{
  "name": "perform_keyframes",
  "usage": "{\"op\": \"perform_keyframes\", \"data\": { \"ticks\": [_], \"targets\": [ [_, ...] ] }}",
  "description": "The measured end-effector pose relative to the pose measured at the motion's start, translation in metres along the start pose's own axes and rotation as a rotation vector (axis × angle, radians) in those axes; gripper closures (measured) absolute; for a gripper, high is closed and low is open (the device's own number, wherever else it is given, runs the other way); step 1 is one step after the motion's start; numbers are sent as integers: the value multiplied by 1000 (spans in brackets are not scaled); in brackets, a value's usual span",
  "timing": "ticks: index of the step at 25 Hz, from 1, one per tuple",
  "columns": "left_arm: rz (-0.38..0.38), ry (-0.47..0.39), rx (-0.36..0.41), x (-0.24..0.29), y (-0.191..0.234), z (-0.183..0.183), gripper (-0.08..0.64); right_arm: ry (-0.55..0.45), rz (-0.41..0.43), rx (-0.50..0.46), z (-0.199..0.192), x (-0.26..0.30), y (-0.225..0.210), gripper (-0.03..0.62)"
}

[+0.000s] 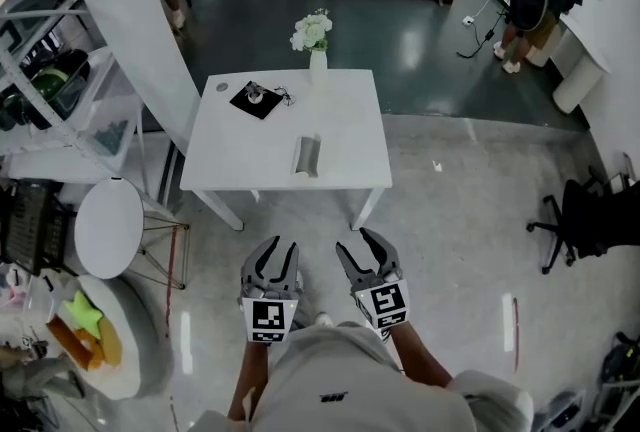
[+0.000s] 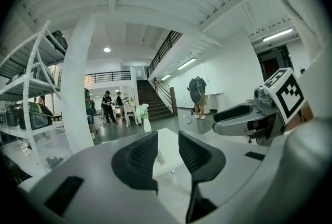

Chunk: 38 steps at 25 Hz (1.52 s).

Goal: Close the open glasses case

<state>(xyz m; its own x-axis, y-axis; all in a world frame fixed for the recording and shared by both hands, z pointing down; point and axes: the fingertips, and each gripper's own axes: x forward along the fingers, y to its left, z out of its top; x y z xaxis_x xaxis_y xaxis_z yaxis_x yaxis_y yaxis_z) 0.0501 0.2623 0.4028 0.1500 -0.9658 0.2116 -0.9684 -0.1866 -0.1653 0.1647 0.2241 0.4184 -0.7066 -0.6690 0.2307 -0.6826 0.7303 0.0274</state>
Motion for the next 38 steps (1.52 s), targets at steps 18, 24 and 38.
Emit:
{"op": "perform_keyframes", "data": {
  "ticks": [18, 24, 38],
  "targets": [
    [-68, 0, -22, 91, 59, -3, 422, 66, -64, 1, 0, 87, -36, 377],
    [-105, 11, -10, 126, 89, -6, 422, 80, -101, 10, 1, 127, -49, 381],
    [-193, 5, 7, 201, 153, -11, 423, 108, -178, 31, 11, 218, -68, 383]
  ]
}}
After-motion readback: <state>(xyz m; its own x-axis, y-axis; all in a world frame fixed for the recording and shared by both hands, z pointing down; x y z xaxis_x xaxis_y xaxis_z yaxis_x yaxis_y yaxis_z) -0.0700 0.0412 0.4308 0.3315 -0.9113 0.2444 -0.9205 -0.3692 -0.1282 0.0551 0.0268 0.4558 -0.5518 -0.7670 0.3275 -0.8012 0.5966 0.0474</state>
